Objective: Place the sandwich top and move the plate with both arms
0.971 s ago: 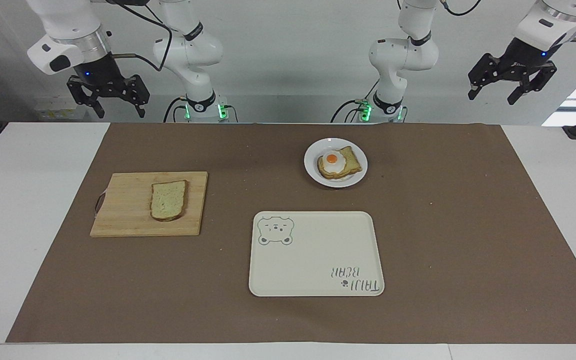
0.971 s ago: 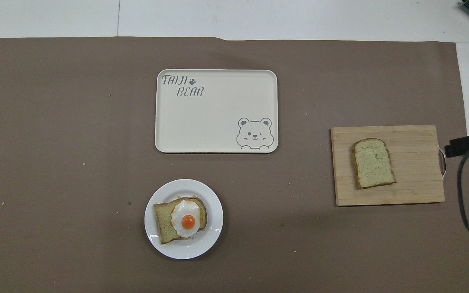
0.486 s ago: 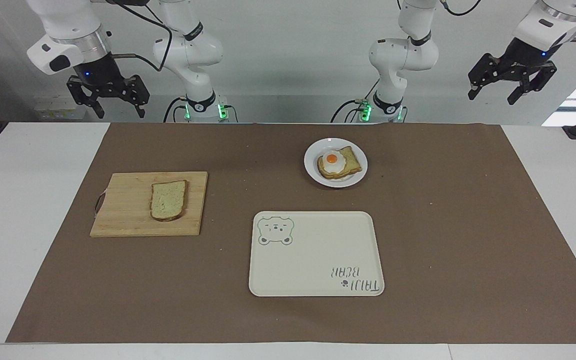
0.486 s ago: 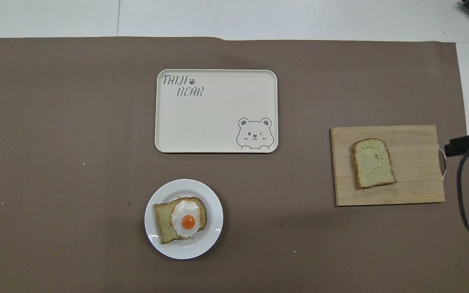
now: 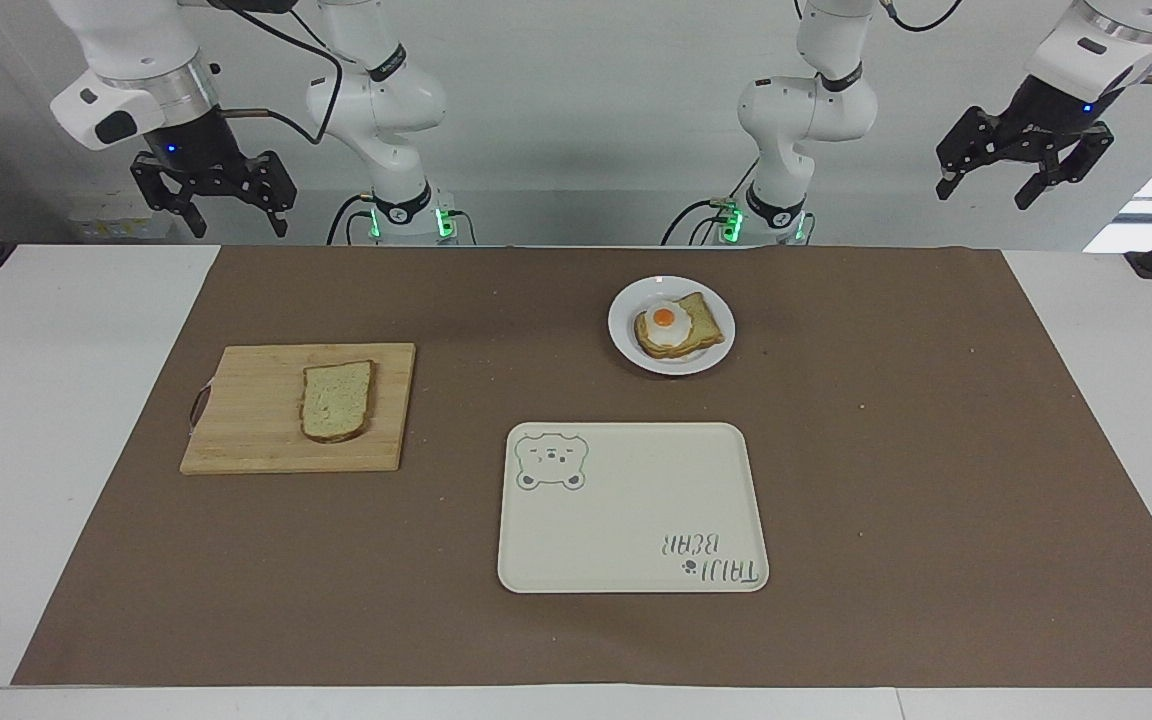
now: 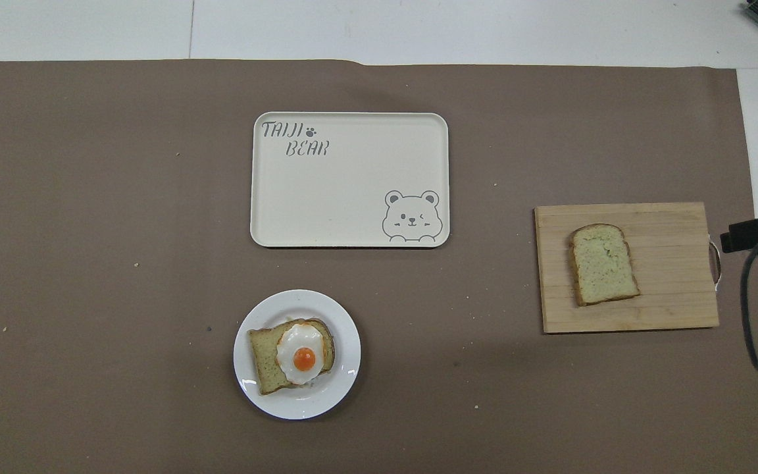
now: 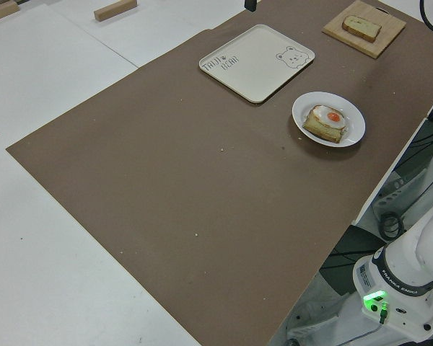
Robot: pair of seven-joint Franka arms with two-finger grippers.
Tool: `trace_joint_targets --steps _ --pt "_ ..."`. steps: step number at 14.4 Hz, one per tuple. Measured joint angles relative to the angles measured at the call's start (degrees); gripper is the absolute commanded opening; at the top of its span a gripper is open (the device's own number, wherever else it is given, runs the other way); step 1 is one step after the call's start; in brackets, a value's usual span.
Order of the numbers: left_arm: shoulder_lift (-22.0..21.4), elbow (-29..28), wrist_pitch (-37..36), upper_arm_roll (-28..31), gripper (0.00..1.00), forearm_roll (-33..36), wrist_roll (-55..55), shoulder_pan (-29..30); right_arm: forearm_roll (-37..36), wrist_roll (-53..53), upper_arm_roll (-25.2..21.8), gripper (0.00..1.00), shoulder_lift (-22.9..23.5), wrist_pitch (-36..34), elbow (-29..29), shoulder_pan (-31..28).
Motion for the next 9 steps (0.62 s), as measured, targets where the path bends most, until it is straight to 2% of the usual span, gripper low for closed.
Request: trace_joint_targets --steps 5,9 --pt "0.0 0.0 0.0 0.0 1.0 0.0 0.0 0.0 0.03 -0.01 -0.01 1.0 -0.12 0.01 -0.77 0.0" --pt "0.0 0.0 0.0 0.0 1.0 0.0 0.0 0.0 0.5 -0.43 0.0 1.0 -0.36 5.27 -6.41 0.0"
